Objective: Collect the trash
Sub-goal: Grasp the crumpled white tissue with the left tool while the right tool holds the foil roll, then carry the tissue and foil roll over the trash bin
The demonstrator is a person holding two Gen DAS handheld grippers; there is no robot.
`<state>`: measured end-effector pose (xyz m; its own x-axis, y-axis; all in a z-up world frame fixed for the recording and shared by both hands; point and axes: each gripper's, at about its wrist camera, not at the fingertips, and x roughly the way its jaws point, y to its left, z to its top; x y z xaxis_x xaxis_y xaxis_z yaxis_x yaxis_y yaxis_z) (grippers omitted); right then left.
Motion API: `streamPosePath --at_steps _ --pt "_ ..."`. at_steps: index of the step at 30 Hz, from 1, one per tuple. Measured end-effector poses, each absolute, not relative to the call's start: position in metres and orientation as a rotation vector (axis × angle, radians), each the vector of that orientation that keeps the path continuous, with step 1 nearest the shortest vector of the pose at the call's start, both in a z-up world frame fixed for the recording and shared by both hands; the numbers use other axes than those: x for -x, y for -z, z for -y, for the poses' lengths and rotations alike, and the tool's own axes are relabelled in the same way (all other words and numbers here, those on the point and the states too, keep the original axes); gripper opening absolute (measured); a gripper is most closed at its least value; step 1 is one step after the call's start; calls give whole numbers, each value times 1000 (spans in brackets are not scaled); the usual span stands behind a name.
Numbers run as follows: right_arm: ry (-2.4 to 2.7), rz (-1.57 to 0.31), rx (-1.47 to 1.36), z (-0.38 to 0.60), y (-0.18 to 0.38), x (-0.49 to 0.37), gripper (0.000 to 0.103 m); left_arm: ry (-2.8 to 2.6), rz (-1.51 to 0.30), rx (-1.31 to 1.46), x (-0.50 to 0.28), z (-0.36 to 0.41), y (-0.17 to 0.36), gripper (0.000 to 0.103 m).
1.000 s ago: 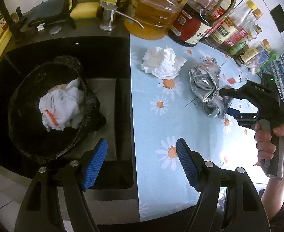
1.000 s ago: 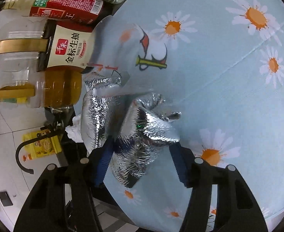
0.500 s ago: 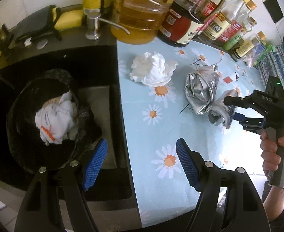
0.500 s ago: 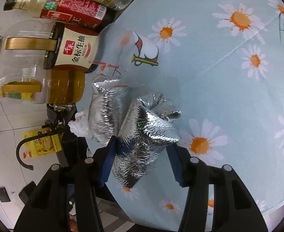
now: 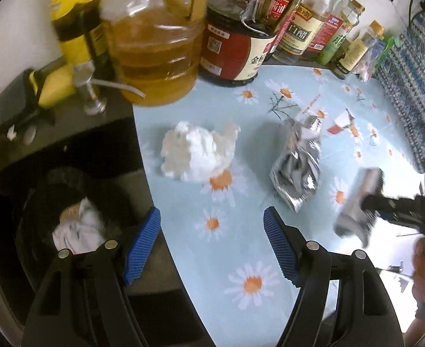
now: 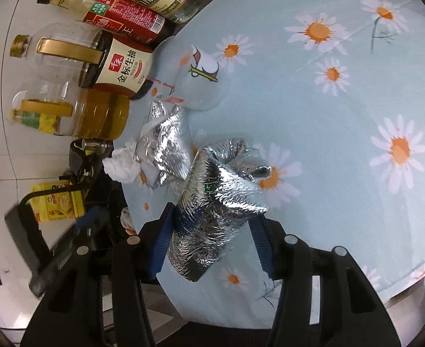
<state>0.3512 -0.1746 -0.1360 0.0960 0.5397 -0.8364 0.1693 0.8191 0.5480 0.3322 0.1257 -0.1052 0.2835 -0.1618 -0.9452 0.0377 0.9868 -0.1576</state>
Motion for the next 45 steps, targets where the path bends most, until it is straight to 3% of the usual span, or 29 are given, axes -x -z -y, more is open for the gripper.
streamPosePath --at_steps 19,22,26,29,45 --pt "-351 -1430 -558 203 120 -321 52 80 -1295 4 -388 -107 143 69" --pt "-355 -1433 -552 205 120 -321 52 72 -1305 -7 -394 -103 148 59" --pt "-359 -1436 -551 210 120 -322 52 75 -1302 -14 -398 -100 153 36" --pt "-366 -1441 -547 211 121 -323 52 77 -1291 7 -398 -102 150 29" --pt "-422 -1453 -515 201 121 -332 52 83 -1271 61 -377 -110 138 25"
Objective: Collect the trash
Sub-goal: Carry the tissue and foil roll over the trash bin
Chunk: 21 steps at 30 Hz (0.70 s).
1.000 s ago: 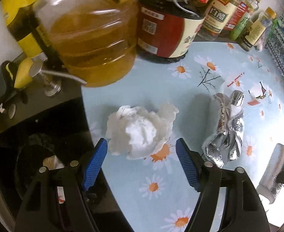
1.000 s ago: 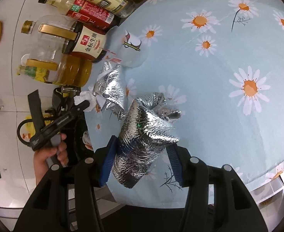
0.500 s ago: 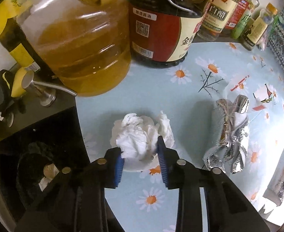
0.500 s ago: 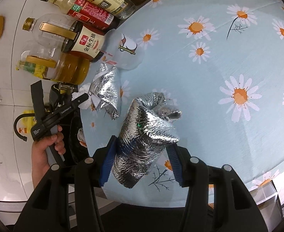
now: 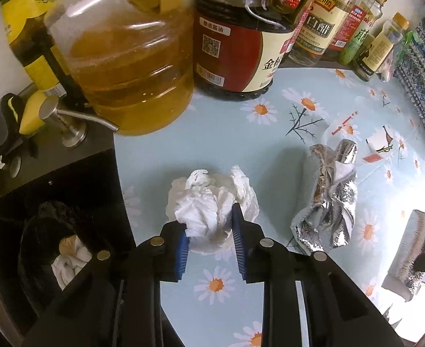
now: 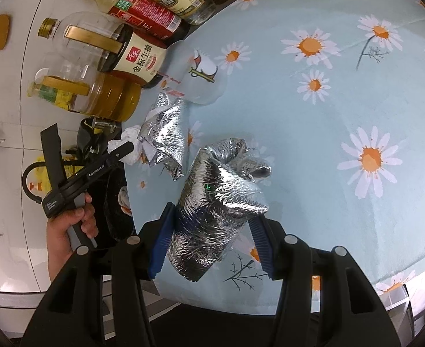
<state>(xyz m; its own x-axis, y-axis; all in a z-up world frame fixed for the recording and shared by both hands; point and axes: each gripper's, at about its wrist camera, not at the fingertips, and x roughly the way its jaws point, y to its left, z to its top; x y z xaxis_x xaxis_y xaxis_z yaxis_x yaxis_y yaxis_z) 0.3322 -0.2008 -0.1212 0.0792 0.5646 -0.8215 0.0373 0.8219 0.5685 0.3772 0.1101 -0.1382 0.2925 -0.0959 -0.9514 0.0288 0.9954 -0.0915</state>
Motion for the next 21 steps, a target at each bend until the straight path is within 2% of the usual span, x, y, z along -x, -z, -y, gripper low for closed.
streamPosePath --at_steps 21 --pt "-619 -1509 -315 60 116 -322 52 109 -1218 134 -304 -165 97 25"
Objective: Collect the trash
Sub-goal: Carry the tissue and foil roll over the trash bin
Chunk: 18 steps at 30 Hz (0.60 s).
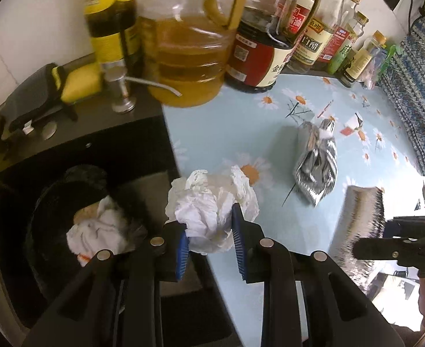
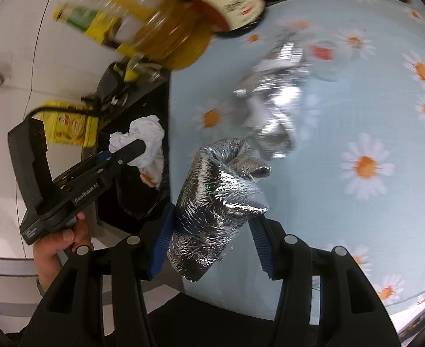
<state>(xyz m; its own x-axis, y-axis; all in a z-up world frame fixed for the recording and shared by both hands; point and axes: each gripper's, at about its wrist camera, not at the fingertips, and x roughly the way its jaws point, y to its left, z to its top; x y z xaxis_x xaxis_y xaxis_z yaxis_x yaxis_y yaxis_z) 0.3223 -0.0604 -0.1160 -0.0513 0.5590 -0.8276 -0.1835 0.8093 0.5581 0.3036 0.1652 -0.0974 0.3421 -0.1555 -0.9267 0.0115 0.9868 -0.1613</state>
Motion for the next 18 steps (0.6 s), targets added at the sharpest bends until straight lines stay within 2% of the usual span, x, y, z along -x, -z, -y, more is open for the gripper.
streamPosePath --at_steps 7,18 --pt "-653 -1499 -239 8 113 -312 52 84 -1206 178 -277 -206 96 25" --pt "-692 -1534 -182 -72 137 -293 52 21 -1202 266 -230 -280 109 25"
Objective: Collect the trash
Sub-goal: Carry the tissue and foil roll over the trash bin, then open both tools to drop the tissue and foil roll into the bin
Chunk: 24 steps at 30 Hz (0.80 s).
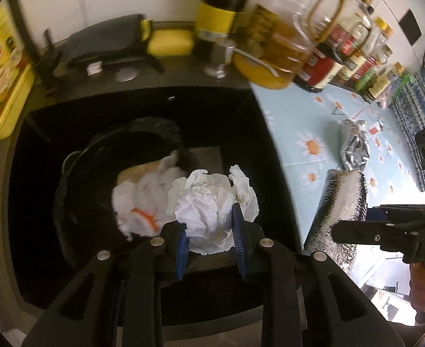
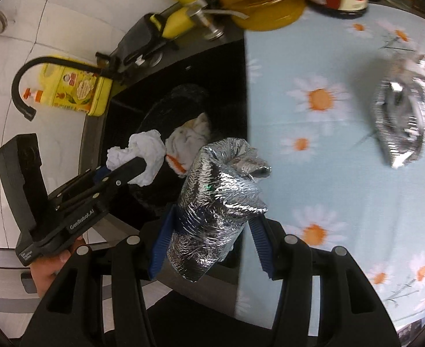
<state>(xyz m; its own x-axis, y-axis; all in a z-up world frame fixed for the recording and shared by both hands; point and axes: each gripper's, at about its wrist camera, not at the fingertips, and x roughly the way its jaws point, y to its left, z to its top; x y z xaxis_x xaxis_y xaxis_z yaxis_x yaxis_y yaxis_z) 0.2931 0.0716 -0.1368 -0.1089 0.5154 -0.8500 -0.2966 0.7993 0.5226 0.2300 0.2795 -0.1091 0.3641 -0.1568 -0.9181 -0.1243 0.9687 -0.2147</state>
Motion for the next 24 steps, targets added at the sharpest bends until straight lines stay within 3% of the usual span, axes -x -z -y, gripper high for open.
streamPosePath --at_steps 24 --pt "-749 -1599 -49 -214 171 -303 53 -85 -1229 446 -201 -402 145 25"
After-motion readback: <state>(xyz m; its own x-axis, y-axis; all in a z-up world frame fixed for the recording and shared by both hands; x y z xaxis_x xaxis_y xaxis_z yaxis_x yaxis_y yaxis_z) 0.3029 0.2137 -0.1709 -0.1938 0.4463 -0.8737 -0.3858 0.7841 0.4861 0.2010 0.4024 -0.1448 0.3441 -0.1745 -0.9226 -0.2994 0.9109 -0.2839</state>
